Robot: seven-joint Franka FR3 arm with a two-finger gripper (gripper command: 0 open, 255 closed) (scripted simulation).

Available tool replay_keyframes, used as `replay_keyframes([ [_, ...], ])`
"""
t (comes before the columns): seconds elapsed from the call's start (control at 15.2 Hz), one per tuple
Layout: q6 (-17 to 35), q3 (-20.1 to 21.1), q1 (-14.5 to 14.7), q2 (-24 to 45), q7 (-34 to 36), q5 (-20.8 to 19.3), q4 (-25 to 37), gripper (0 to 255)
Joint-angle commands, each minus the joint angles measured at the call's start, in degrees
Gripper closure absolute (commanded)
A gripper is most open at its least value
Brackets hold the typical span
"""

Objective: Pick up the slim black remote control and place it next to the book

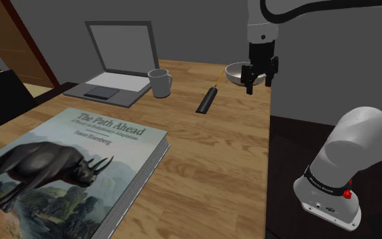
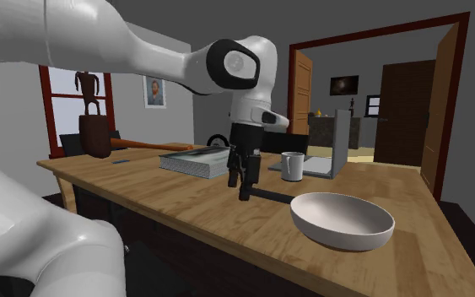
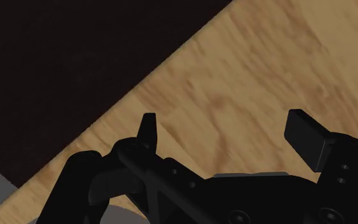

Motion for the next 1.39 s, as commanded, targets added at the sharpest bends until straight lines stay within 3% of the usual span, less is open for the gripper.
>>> replay_keyframes([
  [0.0, 2.1, 2.6, -1.1, 3.0, 8.2, 3.3, 1.3, 0],
  [0.4, 8.5, 8.5, -4.8, 12.9, 29.6, 9.6, 7.3, 0],
  [0.86, 16.4, 12.8, -8.6, 24.9, 52.3, 12.0, 15.6, 0],
  [1.32, 21.8, 13.8, -7.9, 25.4, 52.1, 12.6, 10.9, 0],
])
